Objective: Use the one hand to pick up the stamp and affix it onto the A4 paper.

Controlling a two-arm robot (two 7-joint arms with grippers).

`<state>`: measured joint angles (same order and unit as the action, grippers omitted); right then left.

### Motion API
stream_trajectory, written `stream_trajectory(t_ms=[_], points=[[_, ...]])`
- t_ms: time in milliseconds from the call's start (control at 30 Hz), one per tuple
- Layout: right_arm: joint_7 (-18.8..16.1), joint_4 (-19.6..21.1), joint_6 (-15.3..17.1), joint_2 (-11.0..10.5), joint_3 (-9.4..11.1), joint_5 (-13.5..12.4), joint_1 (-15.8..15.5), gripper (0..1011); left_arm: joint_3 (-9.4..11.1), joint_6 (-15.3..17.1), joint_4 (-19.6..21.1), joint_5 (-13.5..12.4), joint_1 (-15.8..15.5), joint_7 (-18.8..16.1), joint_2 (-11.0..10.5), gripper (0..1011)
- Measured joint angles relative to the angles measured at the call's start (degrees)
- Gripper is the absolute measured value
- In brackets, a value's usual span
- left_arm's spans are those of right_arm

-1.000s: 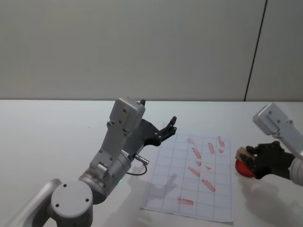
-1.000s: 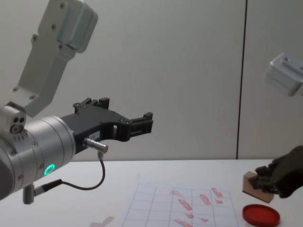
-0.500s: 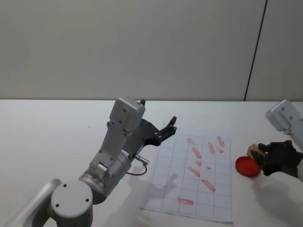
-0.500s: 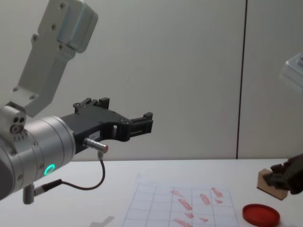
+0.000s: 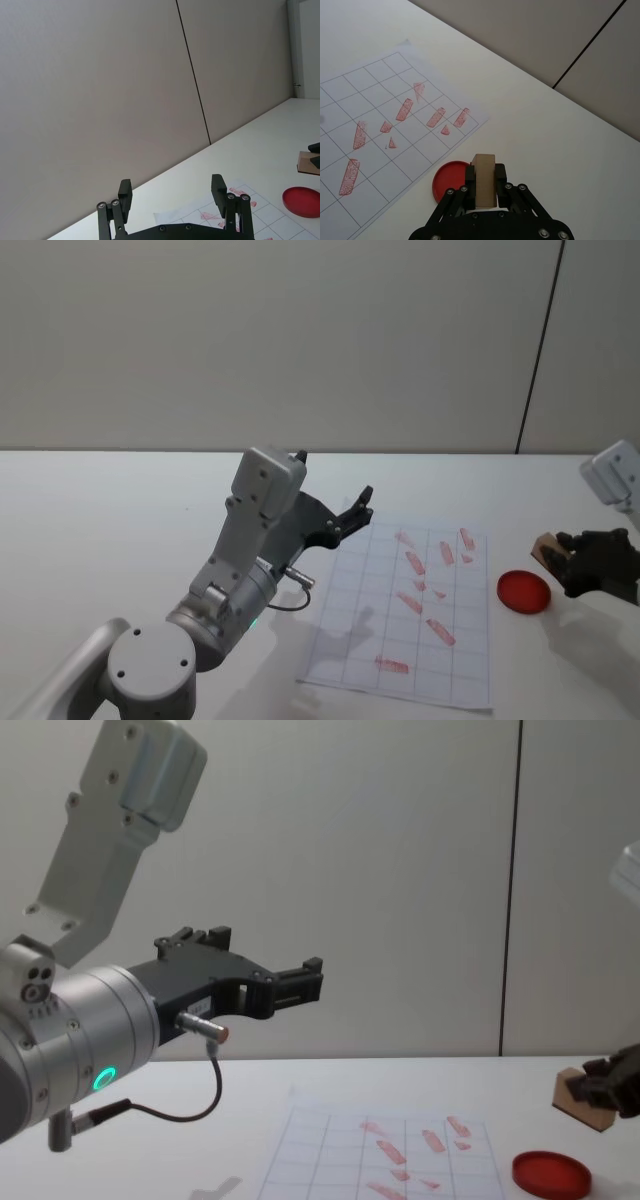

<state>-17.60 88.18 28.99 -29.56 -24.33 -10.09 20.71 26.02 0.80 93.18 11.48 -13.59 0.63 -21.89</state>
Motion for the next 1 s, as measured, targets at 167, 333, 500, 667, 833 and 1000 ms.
stream_trajectory(t_ms=[167, 333, 500, 667, 833, 1000], points=[[-0.5, -1.0, -0.1, 0.2, 0.2, -0.1, 0.4, 223, 0.0, 0.0, 0.0, 0.0, 0.0, 0.0, 0.0, 1002], [-1.7, -1.8, 0.0, 0.5, 0.2, 0.0, 0.9, 224, 0.0, 0.0, 0.0, 0.0, 0.0, 0.0, 0.0, 1002], [-3.1, -2.5, 0.1, 0.9, -0.1, 0.5, 1.2, 224, 0.0, 0.0, 0.0, 0.0, 0.0, 0.0, 0.0, 1002], [-4.2, -3.4, 0.3, 1.5, -0.4, 1.2, 1.9, 224, 0.0, 0.0, 0.0, 0.0, 0.0, 0.0, 0.0, 1002], [-4.7, -4.2, 0.7, 2.1, -0.7, 2.0, 2.4, 223, 0.0, 0.0, 0.0, 0.0, 0.0, 0.0, 0.0, 1002], [-4.7, -4.7, 1.1, 2.4, -0.8, 2.5, 2.7, 223, 0.0, 0.0, 0.0, 0.0, 0.0, 0.0, 0.0, 1002]])
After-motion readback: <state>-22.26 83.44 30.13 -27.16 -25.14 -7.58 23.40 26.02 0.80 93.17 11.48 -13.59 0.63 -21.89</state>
